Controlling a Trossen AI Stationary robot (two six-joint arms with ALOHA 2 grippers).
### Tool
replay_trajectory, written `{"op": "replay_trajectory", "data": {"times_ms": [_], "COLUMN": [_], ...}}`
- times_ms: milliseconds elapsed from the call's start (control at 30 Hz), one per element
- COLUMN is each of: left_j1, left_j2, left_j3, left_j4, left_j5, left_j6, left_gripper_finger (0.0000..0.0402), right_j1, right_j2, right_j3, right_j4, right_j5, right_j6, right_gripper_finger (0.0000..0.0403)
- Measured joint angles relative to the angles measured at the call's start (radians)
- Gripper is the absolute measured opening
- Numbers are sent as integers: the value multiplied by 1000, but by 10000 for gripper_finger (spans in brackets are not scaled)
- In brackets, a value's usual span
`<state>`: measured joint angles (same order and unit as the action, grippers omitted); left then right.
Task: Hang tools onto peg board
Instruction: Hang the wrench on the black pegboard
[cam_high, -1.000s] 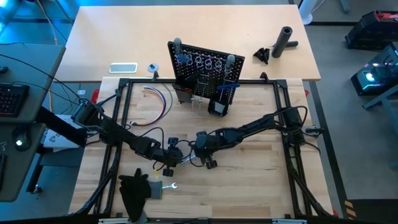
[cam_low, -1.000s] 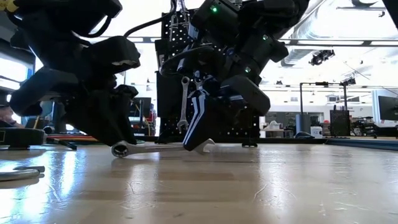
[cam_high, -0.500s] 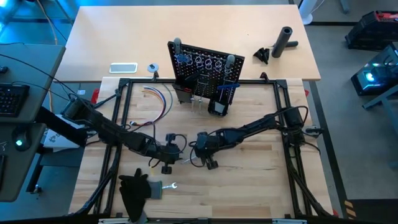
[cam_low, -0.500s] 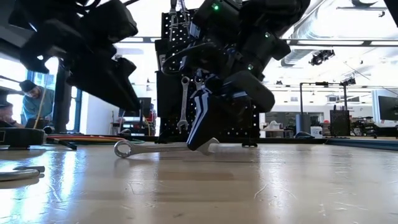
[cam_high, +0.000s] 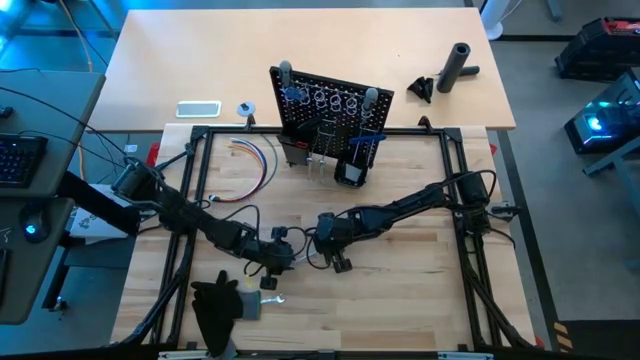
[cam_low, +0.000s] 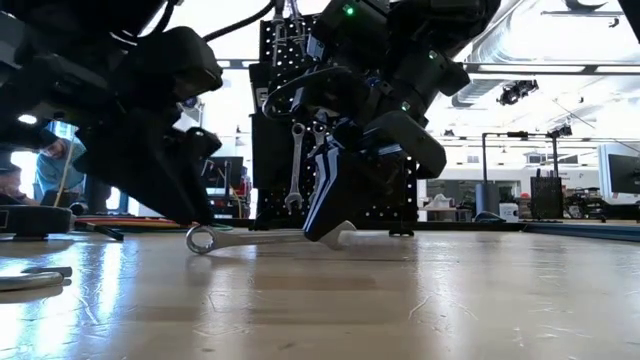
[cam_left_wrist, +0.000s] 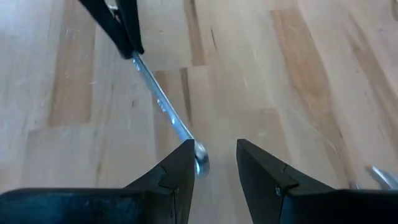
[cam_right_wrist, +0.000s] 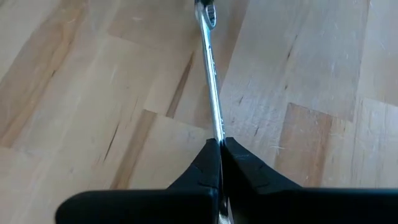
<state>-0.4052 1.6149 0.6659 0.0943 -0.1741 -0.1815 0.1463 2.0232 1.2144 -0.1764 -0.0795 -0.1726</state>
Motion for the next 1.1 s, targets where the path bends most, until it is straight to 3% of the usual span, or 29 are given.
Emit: {"op": "replay_trajectory", "data": {"times_ms": [333,700,1100], "left_j1": [5,-10,-3], "left_j2": [82,89,70], "left_j3": [3,2,0], "left_j4": [8,21,25], "left_j5": [-108,-153,-120], "left_j6": [-87,-53,-59], "left_gripper_finger": [107,15,14], "right_j1": [0,0,18], "right_j2": [0,-3,4], "right_j3": [1,1,-2], "right_j4": [3,0,-6], "right_j5": [2,8,55], "right_j6": [18,29,-15], "right_gripper_finger": [0,3,52]}}
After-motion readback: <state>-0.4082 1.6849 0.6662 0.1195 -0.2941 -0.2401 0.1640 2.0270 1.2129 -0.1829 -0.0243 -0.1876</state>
